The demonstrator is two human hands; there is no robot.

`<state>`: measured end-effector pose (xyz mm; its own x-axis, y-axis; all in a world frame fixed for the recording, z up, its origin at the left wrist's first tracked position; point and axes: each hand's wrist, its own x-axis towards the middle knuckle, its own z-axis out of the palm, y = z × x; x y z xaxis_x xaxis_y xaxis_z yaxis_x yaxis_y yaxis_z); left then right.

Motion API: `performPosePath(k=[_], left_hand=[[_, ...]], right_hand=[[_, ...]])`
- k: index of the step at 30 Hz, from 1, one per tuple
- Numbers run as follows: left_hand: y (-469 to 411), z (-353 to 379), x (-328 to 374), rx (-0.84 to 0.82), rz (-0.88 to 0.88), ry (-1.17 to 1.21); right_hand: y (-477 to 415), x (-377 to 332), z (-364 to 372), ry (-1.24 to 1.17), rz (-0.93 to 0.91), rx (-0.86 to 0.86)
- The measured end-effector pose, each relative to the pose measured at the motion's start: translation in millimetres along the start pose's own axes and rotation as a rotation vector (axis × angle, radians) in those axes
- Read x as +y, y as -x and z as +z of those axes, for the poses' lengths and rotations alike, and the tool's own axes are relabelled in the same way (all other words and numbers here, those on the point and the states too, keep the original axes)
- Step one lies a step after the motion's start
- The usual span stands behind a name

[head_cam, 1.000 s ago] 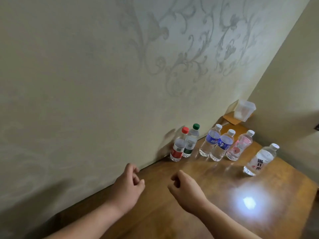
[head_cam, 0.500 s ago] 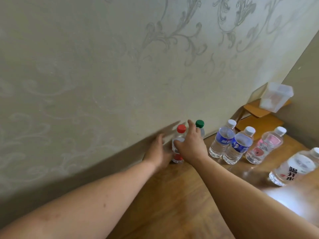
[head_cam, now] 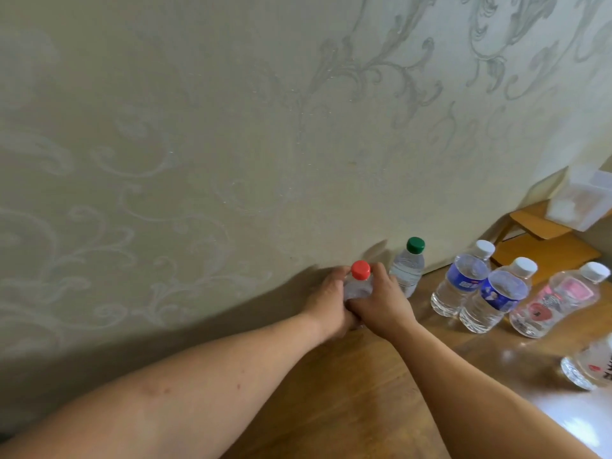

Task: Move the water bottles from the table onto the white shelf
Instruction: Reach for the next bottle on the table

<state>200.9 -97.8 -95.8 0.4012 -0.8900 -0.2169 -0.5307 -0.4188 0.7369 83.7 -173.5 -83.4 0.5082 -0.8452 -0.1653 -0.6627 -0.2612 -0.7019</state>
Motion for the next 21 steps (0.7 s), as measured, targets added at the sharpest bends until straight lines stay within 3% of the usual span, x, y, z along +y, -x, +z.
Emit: performPosePath(k=[6, 12, 15, 21], left_hand=[[61, -41, -5, 0.017, 0.064, -0.021], [116, -90, -43, 0.21, 0.023, 0.032], [169, -127, -53, 0.386, 0.062, 0.108], [247, -193, -101, 0.44, 0.133, 0.17]], right_hand=[[48, -30, -1, -0.033, -0.142, 0.002], [103, -108, 14, -0.095, -0.338, -0.067], [135, -152, 29, -0.117, -0.426, -0.109], [201, -223, 84, -0.132, -0.42, -0.129]])
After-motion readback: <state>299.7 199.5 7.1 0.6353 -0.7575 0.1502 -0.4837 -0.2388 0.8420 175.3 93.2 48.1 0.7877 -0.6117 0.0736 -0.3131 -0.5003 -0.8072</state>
